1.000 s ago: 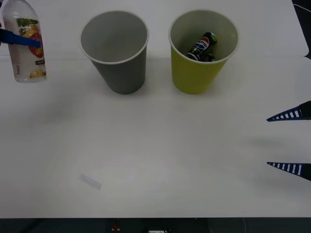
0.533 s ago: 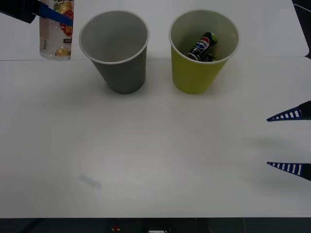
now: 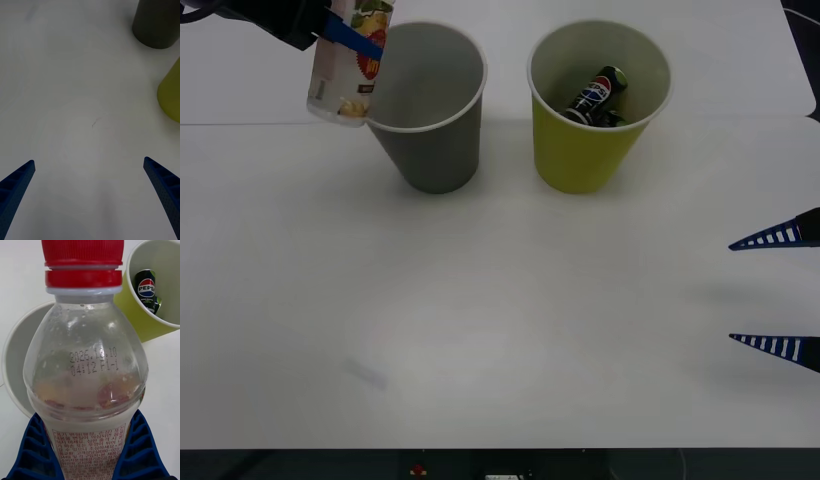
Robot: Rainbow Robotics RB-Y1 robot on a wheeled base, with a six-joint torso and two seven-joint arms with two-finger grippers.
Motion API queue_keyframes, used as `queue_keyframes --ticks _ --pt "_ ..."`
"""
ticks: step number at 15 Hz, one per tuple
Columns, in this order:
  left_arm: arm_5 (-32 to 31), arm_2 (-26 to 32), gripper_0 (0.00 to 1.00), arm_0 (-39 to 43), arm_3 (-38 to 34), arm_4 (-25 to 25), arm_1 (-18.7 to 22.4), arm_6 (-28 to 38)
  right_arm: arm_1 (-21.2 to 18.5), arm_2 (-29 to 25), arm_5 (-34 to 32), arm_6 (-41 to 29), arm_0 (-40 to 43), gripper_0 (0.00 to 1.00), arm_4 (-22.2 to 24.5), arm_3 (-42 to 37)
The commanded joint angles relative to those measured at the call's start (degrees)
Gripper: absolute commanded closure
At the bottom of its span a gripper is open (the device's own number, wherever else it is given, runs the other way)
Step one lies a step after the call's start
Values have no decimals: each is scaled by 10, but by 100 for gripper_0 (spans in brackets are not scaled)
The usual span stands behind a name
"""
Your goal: Put the can into the green bin and the plastic bottle into the gray bin
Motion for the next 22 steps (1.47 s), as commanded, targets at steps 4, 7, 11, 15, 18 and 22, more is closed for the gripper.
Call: queue_keyframes --ticks 4,7,11,15,18,22 --pt "15 -35 100 -60 72 -44 -50 -25 0 0 0 0 0 0 0 0" --pt "56 -67 100 -97 141 -50 -69 -39 0 0 0 0 0 0 0 0" --pt "81 -80 100 -121 189 -66 -86 -49 0 0 0 0 0 0 0 0" --pt "84 -79 20 -120 189 -76 -89 -54 0 0 0 0 0 0 0 0" --pt "84 -79 0 -120 189 -77 -89 -58 0 0 0 0 0 0 0 0" --pt "83 -79 0 -119 189 -52 -81 -75 0 0 0 0 0 0 0 0"
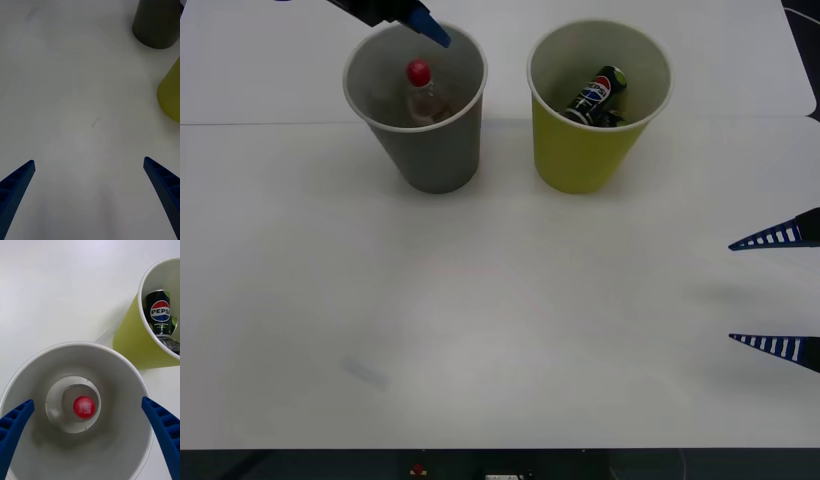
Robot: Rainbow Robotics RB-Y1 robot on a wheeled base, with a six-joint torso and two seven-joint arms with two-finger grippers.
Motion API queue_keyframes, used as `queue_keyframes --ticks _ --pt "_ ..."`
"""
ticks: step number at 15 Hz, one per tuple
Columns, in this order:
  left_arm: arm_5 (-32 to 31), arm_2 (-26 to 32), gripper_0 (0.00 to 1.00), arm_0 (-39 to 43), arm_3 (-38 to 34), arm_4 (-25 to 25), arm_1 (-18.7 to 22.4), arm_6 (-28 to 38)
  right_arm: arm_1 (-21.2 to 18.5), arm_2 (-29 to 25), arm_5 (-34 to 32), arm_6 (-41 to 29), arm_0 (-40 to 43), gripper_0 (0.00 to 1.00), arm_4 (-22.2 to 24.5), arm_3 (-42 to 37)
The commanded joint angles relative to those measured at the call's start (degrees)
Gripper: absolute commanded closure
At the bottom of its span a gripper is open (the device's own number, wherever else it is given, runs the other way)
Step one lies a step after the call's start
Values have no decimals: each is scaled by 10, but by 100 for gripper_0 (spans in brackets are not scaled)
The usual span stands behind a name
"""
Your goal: Put the can into the green bin and the plastic bottle into the gray bin
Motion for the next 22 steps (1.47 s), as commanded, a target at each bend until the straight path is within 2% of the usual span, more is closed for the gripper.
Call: queue_keyframes --ticks 1,7,10,13,17,22 --pt "0 0 0 2 0 24 12 -18 0 0 0 0 0 0 0 0" --pt "0 38 0 59 -25 85 58 -88 0 0 0 0 0 0 0 0" --pt "0 57 0 93 -59 112 86 -104 0 0 0 0 0 0 0 0" --pt "-1 86 0 140 -87 142 113 -157 0 0 0 0 0 0 0 0" --pt "0 129 0 239 -140 214 171 -229 0 0 0 0 0 0 0 0" --pt "1 204 0 390 -261 278 227 -236 0 0 0 0 0 0 0 0"
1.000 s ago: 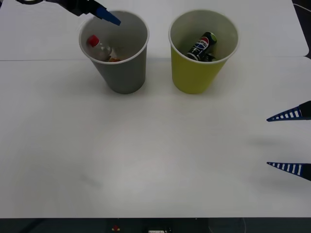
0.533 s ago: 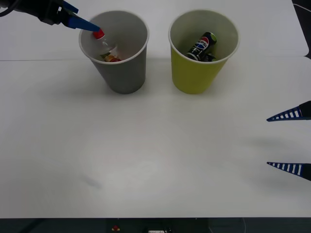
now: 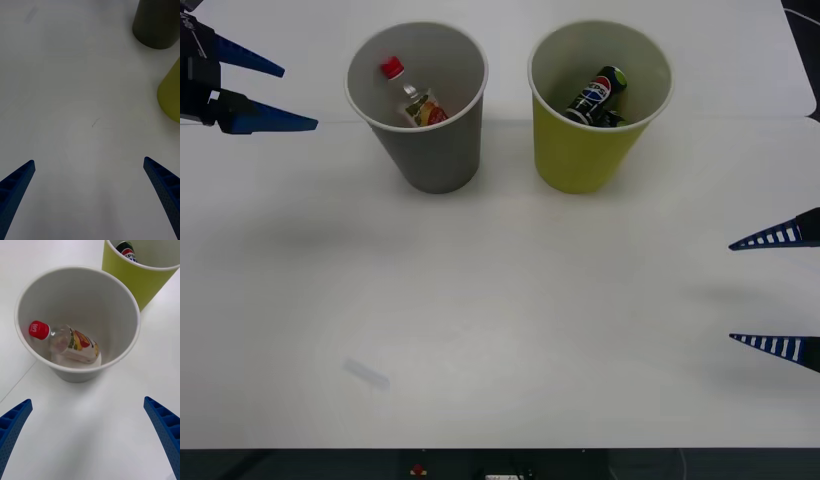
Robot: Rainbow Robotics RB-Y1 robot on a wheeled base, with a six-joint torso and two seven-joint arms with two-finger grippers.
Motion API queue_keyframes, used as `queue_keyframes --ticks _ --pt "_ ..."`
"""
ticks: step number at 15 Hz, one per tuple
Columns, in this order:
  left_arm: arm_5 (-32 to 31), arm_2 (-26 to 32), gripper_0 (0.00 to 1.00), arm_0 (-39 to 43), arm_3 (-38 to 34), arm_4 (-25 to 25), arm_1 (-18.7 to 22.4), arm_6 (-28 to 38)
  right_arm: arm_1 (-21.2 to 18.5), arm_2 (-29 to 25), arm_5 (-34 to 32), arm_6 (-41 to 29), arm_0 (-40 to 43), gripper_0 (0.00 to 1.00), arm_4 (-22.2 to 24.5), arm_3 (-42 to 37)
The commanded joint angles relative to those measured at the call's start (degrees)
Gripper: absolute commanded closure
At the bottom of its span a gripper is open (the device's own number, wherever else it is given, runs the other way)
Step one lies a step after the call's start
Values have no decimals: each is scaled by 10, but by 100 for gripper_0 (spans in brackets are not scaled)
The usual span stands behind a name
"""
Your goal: Put the can into the green bin and the plastic bottle into the gray bin
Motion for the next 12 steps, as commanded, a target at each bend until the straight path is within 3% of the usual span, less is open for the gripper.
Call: queue_keyframes --ticks 1,5,12 --pt "5 49 0 93 -64 42 22 -1 0 0 0 0 0 0 0 0" --pt "55 107 0 241 -155 104 50 -7 0 0 0 0 0 0 0 0" --pt "182 179 0 478 -303 135 76 -54 0 0 0 0 0 0 0 0"
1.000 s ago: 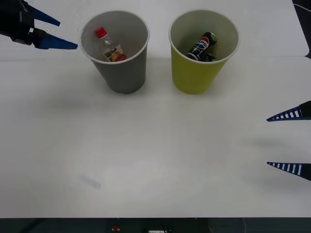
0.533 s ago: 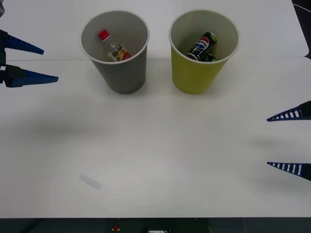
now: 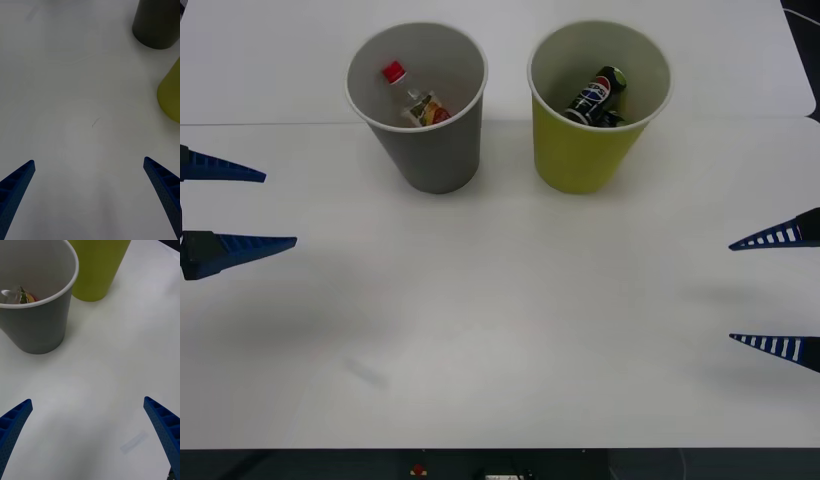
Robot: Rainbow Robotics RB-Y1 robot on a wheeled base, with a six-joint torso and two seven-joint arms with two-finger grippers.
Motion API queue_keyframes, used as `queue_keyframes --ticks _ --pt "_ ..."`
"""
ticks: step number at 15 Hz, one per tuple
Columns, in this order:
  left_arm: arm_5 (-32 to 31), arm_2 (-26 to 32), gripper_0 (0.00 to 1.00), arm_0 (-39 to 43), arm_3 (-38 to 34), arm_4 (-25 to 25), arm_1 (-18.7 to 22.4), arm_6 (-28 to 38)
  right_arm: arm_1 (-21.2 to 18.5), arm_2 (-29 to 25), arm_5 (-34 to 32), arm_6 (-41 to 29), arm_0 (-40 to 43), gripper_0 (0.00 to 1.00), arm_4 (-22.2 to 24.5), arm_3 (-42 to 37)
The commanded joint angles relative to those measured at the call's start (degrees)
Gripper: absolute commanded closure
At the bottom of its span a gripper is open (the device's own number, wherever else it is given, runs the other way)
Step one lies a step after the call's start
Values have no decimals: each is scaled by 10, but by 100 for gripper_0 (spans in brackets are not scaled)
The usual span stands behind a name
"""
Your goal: Put the can into the green bin and the plastic bottle into the gray bin
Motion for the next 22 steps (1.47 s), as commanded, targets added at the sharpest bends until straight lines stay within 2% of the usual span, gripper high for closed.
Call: queue_keyframes --ticks 1,4,7,12,14,20,22 --pt "56 11 0 86 -38 18 17 -60 0 0 0 0 0 0 0 0" --pt "93 15 0 161 -47 69 50 -148 0 0 0 0 0 0 0 0" --pt "95 26 0 204 -47 93 70 -211 0 0 0 0 0 0 0 0" --pt "94 33 0 231 -23 121 95 -292 0 0 0 0 0 0 0 0" --pt "89 30 0 230 -18 120 85 -299 0 0 0 0 0 0 0 0" --pt "18 30 0 193 -14 62 0 -306 0 0 0 0 0 0 0 0" --pt "9 30 0 188 -14 50 -9 -311 0 0 0 0 0 0 0 0"
